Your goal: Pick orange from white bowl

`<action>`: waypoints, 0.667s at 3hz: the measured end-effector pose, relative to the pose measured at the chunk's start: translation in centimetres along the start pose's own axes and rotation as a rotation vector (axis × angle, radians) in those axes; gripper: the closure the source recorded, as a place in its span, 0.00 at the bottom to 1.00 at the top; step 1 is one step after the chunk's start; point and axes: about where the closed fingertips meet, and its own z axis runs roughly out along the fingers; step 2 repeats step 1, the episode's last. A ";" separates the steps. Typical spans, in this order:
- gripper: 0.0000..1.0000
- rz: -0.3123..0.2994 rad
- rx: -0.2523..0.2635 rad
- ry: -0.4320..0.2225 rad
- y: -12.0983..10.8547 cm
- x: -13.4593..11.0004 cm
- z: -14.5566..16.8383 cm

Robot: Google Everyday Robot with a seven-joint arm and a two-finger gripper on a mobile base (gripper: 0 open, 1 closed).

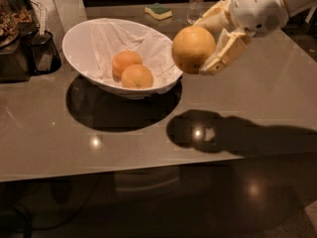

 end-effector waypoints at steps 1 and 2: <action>1.00 0.008 0.003 -0.002 0.3 0.3 -0.2; 1.00 0.008 0.003 -0.002 0.3 0.3 -0.2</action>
Offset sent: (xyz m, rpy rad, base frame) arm 0.0000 0.0000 0.0000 0.0000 0.0000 0.0000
